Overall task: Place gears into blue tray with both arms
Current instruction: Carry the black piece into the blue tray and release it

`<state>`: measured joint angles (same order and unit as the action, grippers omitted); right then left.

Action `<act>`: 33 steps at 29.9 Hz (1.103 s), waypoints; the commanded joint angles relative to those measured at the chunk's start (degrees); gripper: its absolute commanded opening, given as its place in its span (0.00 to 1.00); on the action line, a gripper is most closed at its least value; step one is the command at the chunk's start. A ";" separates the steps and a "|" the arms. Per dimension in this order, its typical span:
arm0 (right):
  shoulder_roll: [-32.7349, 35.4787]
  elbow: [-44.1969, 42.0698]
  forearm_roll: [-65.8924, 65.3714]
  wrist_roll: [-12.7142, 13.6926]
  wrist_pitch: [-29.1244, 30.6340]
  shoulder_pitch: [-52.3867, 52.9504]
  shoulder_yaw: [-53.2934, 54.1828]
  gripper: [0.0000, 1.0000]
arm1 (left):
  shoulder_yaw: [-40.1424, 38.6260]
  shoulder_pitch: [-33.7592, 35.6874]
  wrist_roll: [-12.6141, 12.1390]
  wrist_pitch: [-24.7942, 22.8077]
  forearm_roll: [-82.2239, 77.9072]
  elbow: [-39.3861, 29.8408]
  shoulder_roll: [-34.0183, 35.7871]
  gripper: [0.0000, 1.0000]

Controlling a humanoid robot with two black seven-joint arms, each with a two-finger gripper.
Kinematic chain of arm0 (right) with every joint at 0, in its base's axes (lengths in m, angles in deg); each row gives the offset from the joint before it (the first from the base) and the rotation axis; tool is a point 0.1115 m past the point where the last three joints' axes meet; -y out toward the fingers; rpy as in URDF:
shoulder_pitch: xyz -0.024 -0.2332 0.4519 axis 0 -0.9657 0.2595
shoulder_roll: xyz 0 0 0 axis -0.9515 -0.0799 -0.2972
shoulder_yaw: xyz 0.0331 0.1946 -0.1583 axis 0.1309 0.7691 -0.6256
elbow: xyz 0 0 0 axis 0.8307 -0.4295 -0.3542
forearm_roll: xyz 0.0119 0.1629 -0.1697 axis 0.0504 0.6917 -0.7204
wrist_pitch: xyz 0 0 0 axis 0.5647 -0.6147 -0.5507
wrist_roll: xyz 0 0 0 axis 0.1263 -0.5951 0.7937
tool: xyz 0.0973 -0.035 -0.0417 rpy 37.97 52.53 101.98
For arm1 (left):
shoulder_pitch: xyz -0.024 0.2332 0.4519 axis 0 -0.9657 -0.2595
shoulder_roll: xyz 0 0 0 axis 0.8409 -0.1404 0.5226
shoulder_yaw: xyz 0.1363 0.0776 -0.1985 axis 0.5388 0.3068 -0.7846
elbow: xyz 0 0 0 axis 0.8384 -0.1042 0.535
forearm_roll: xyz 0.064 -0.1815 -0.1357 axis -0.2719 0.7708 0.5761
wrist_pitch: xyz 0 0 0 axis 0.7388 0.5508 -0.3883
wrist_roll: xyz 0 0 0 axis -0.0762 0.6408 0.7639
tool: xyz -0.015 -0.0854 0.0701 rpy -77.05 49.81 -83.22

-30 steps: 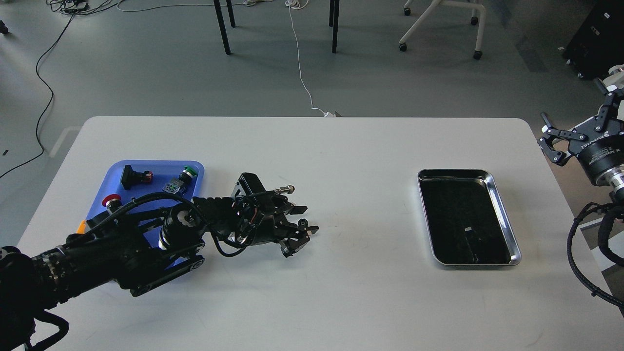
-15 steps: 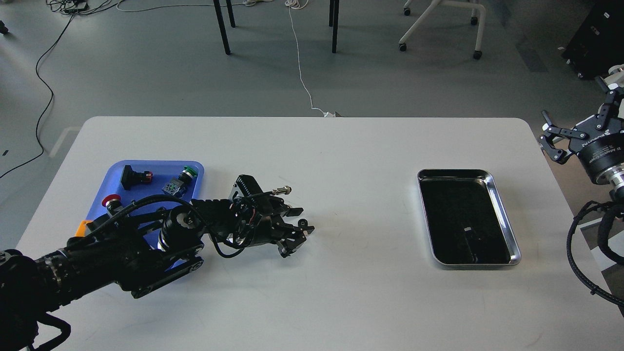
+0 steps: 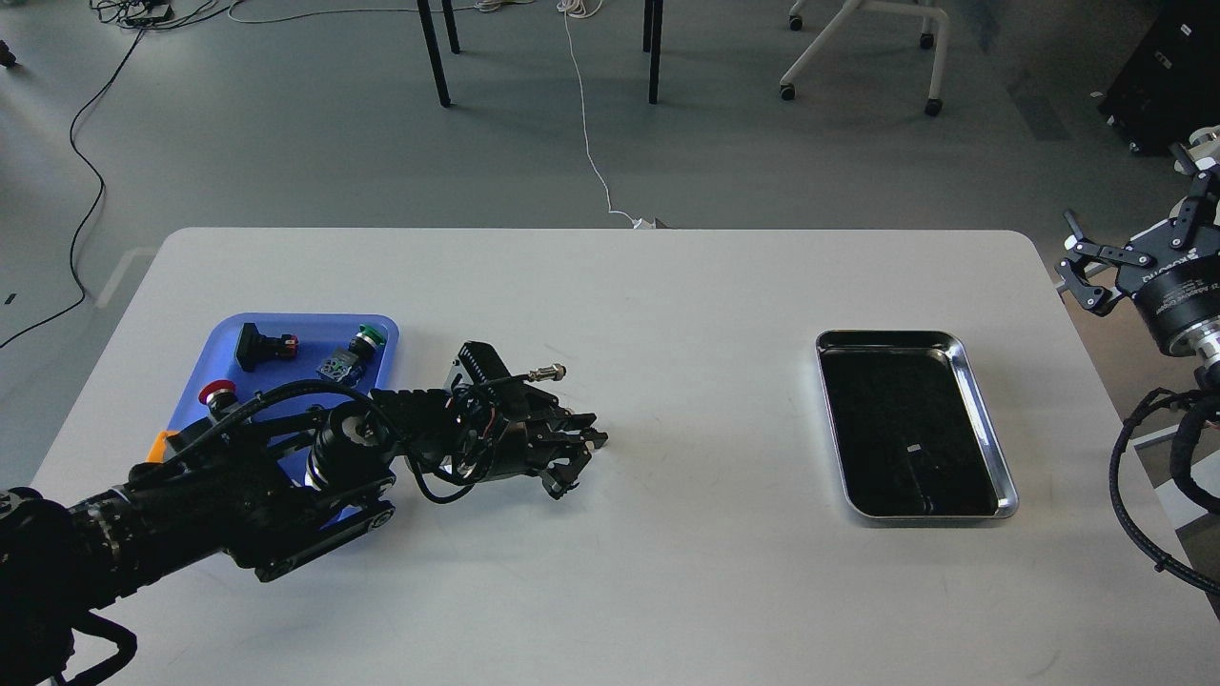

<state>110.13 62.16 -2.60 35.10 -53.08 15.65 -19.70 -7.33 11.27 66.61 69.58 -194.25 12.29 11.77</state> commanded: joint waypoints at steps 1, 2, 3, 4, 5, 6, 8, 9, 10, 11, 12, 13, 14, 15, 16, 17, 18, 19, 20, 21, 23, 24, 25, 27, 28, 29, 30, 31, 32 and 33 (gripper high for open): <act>-0.04 0.03 0.00 0.00 0.00 0.00 0.01 0.98 | -0.57 0.09 -0.06 0.48 0.00 -0.38 0.66 0.09; -0.04 0.03 0.00 0.00 0.00 0.00 0.01 0.98 | -1.10 0.09 0.03 0.83 0.28 -0.82 1.53 0.09; 0.05 0.03 0.00 0.00 0.00 0.09 0.10 0.98 | -2.15 0.09 0.03 1.27 1.85 -1.61 2.85 0.09; 0.05 0.03 0.00 0.00 0.00 0.09 0.27 0.98 | -3.55 0.18 -0.06 1.36 3.52 -3.36 4.43 0.10; 0.14 0.03 0.00 0.00 0.00 0.00 0.36 0.98 | -4.61 0.27 -0.06 1.36 5.01 -5.03 6.01 0.10; 0.23 -0.06 0.00 0.00 0.00 0.00 0.36 0.98 | -5.40 0.36 0.03 1.27 6.86 -6.35 8.20 0.11; 0.32 -0.32 0.00 0.00 0.00 0.00 0.45 0.98 | -5.58 0.45 0.38 1.45 10.02 -7.76 13.12 0.11; 0.32 -0.41 -0.09 0.00 0.00 0.00 0.45 0.98 | -5.41 0.36 0.56 1.54 11.17 -7.94 15.58 0.11; 0.23 -0.50 -0.09 0.00 0.00 0.00 0.45 0.98 | -5.32 0.27 0.73 1.71 11.62 -8.12 17.43 0.11; 0.23 -0.59 -0.09 0.00 0.00 0.00 0.45 0.98 | -5.23 0.10 1.08 2.06 11.79 -8.29 19.36 0.11; 0.05 -0.50 -0.09 0.00 0.00 0.00 0.45 0.98 | -5.06 0.01 1.78 2.85 11.88 -8.38 21.56 0.11; 0.05 -0.50 -0.09 0.00 0.00 0.00 0.54 0.98 | -4.97 -0.26 2.66 3.90 12.32 -8.30 23.93 0.11; 0.05 -0.42 -0.09 0.00 0.00 0.00 0.54 0.98 | -4.97 -1.04 3.28 4.95 13.11 -8.21 26.13 0.11; -0.03 -0.41 -0.09 0.00 0.00 0.00 0.54 0.98 | -4.97 -1.92 3.54 5.66 14.07 -7.95 27.98 0.11; -0.04 -0.41 -0.09 0.00 0.00 0.09 0.54 0.98 | -4.97 -2.62 3.63 6.10 15.30 -7.86 29.91 0.11; -0.04 -0.41 -0.09 0.00 0.00 0.09 0.54 0.98 | -4.88 -2.98 3.63 6.11 16.36 -7.68 31.15 0.12; -0.04 -0.41 -0.09 0.00 0.00 0.09 0.54 0.98 | -4.88 -3.24 3.63 6.11 17.41 -7.42 32.64 0.12; -0.04 -0.41 -0.09 0.00 0.00 0.09 0.54 0.98 | -4.79 -3.33 3.72 6.11 18.12 -6.90 33.44 0.12; -0.04 -0.41 -0.09 0.00 0.00 0.09 0.54 0.98 | -4.79 -3.86 3.81 6.11 18.47 -5.32 34.06 0.12; -0.04 -0.41 -0.09 0.00 0.00 0.09 0.54 0.98 | -4.71 -4.64 3.90 6.11 18.65 -3.57 34.06 0.12; -0.04 -0.41 -0.09 0.00 0.00 0.26 0.54 0.98 | -4.62 -6.14 3.99 6.46 18.65 0.13 33.80 0.12; -0.04 -0.41 -0.09 0.00 -0.09 0.35 0.54 0.98 | -4.62 -6.58 3.99 6.72 18.65 1.62 33.62 0.12; -0.04 -0.33 -0.09 0.00 -0.09 0.44 0.54 0.98 | -4.53 -6.85 3.90 6.90 18.65 2.68 33.27 0.12; 0.05 -0.15 -0.09 0.00 -0.09 0.53 0.54 0.98 | -4.27 -7.64 3.99 7.16 18.56 5.14 31.17 0.12; 0.14 -0.15 -0.09 0.00 -0.18 0.53 0.54 0.98 | -4.00 -8.08 3.99 7.25 18.56 5.67 30.20 0.12; 0.23 -0.15 -0.09 0.00 -0.09 0.53 0.45 0.98 | -3.91 -8.17 3.99 7.25 18.56 6.03 29.50 0.12; 0.32 -0.15 -0.09 0.00 -0.09 0.53 0.45 0.98 | -3.91 -8.26 4.07 7.25 18.56 6.20 29.06 0.12; 0.49 -0.15 -0.09 0.00 -0.09 0.53 0.45 0.98 | -3.91 -8.26 4.25 7.25 18.56 6.47 28.70 0.12; 0.58 -0.15 -0.09 0.00 -0.09 0.53 0.45 0.98 | -3.91 -8.43 4.25 7.25 18.65 6.82 28.61 0.12; 0.75 -0.15 -0.09 0.00 -0.09 0.53 0.45 0.98 | -3.91 -8.69 4.25 7.25 18.65 6.99 28.53 0.13</act>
<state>110.50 62.00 -2.69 35.10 -53.19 16.17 -19.19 -11.30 3.09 70.76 76.82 -175.63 18.45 41.00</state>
